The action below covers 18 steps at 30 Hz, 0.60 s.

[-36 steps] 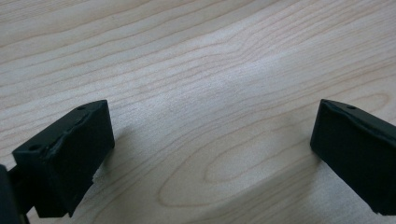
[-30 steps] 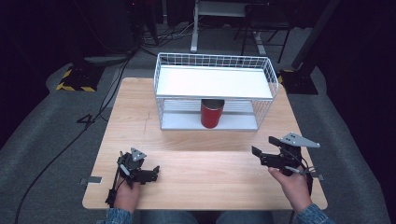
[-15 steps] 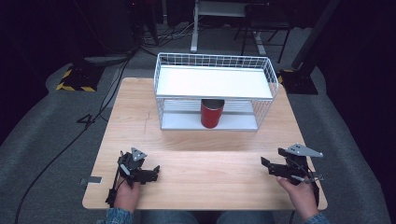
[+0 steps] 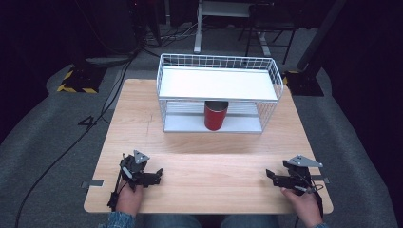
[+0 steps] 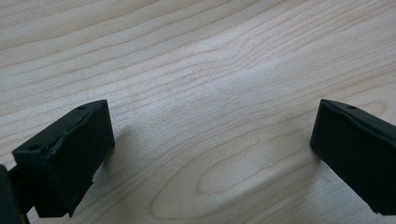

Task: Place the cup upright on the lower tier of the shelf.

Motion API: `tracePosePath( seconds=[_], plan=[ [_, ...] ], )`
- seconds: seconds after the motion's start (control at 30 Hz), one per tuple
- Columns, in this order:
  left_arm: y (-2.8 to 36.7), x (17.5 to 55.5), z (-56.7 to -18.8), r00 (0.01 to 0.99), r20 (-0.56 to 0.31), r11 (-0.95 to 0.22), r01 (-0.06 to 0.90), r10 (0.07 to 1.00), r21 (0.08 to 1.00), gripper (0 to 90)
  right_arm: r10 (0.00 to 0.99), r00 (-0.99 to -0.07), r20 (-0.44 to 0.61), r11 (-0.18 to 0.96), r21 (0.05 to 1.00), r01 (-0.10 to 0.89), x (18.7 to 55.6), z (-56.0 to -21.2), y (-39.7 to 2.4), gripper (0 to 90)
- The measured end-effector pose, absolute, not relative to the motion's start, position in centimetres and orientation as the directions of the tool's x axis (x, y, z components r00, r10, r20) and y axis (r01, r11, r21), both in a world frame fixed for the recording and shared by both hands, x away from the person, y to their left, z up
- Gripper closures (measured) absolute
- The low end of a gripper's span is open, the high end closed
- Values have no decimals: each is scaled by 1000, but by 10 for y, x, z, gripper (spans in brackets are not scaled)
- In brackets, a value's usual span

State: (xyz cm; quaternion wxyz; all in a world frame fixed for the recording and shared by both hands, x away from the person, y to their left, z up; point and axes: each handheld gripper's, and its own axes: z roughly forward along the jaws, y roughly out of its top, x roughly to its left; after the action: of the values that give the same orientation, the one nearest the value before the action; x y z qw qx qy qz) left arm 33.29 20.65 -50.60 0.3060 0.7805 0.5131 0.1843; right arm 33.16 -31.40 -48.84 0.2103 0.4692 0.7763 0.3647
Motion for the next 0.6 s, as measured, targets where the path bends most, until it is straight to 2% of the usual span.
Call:
tracePosePath(
  seconds=[0.2, 0.6],
  plan=[
    [207, 333, -506, 407, -26, -288, 688, 913, 666, 2, 877, -480, -26, 331, 757, 563, 328, -497, -309, 164],
    [207, 333, -506, 408, -26, -288, 688, 913, 667, 2, 879, -476, -10, 327, 740, 588, 328, -505, -308, 163]
  ],
)
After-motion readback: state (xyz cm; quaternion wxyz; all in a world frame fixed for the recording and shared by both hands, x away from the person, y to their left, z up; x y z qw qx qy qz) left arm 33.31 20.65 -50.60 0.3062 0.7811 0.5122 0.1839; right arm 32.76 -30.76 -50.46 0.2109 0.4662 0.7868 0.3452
